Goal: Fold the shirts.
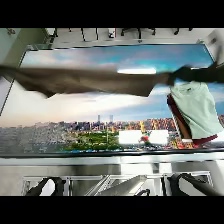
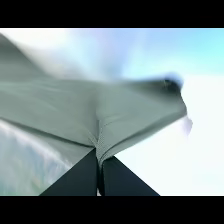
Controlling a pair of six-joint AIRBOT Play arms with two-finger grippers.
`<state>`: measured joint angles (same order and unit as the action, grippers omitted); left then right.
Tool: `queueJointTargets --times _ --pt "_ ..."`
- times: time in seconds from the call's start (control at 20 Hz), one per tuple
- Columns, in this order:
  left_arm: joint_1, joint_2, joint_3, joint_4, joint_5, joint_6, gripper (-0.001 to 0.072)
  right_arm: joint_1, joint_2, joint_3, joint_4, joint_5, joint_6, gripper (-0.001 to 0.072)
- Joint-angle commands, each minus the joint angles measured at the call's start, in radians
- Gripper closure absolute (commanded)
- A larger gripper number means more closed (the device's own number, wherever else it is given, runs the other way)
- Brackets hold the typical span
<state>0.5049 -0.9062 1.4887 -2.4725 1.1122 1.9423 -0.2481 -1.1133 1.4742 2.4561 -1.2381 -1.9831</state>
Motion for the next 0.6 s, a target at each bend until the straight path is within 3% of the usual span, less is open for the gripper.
queueJointTargets --times 0.0,0.15,0.25,0.55 --pt "0.095 0.286 0.233 0.016 -0.237 -0.003 0.0691 -0.050 0.251 0.252 0.006 0.072 0.015 0.0689" --pt "0.180 0.356 0.373 0.044 -0.222 -0.016 0.0691 -0.050 0.339 0.375 -0.027 0.079 0.015 0.0688" --pt "0.175 0.328 0.422 0.057 -0.165 -0.085 0.0691 -0.049 0.357 0.387 -0.034 0.085 0.015 0.0689" --pt "0.026 0.076 0.404 0.055 0.234 -0.150 0.0691 -0.020 0.187 0.359 -0.036 -0.077 0.047 0.0689"
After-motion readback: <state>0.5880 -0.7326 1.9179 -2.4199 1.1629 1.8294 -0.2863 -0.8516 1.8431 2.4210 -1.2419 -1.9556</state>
